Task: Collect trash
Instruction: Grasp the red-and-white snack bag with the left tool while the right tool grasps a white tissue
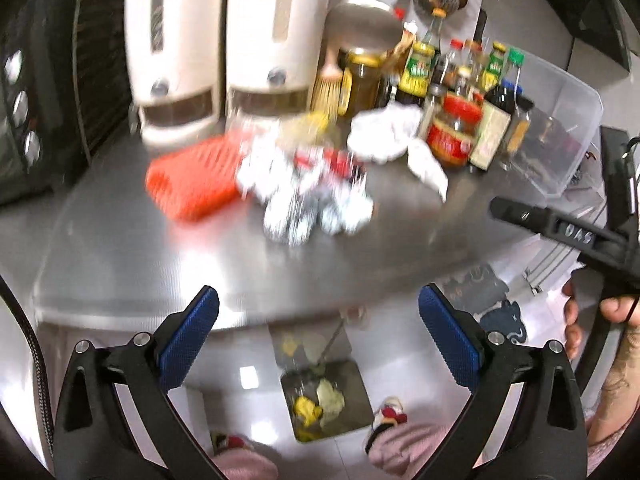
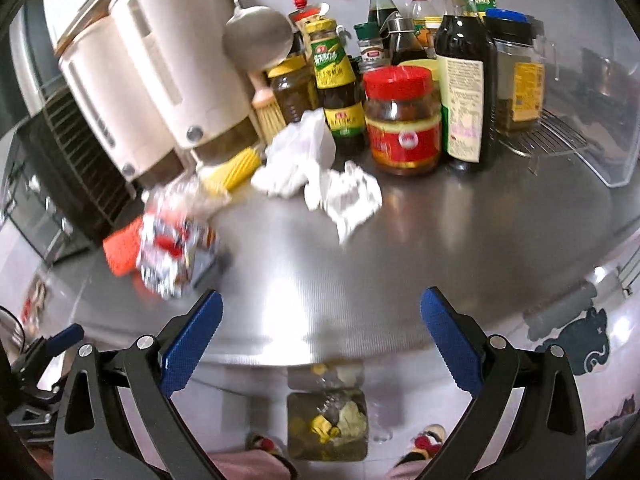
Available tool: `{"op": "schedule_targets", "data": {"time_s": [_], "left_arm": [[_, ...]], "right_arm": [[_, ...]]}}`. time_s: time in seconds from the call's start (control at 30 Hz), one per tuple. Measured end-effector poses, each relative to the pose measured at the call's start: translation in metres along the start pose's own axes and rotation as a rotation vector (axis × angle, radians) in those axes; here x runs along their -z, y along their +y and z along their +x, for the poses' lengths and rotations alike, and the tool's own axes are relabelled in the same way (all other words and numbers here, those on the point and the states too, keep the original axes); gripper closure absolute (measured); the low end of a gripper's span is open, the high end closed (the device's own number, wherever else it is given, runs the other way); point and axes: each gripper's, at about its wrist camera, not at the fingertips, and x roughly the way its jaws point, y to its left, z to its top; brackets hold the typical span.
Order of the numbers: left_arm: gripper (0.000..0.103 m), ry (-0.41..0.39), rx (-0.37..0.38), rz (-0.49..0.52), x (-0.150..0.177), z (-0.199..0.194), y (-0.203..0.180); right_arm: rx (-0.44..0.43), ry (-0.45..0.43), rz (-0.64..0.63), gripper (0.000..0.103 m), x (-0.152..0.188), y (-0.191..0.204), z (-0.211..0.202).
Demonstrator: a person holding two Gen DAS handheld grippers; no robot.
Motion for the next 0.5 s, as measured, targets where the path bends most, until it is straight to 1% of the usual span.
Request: {"op": "schedule_targets", "data": {"time_s": [0.1, 0.17, 0.27, 0.33, 0.5], "left_arm": [[0.009, -0.015, 0.012, 0.008, -0.032, 0.009, -0.007], [0.01, -0.02, 0.01, 0.017, -0.047, 0.019, -0.011], [0.011, -0.003, 0.005, 0.016, -0.069, 0.04, -0.014], [0.011, 0.011, 0.004, 0.023, -0.079, 0.054, -0.017], [0.015, 0.049, 0.013, 0.032, -0.088, 0.081, -0.022]], "right_arm": [[0.017, -0.004, 0.009, 0.003, -0.021, -0.005, 0.018], [0.024, 0.007, 0.018, 0.004, -0.036, -0.007, 0.035], [0.049, 0.019, 0.019, 0.005, -0.051, -0.009, 0.06], [0.059, 0.013, 0.007, 0.008, -0.056, -0.008, 0.071], [0.074, 0.0, -0.005, 0.008, -0.065, -0.007, 0.095]]}}
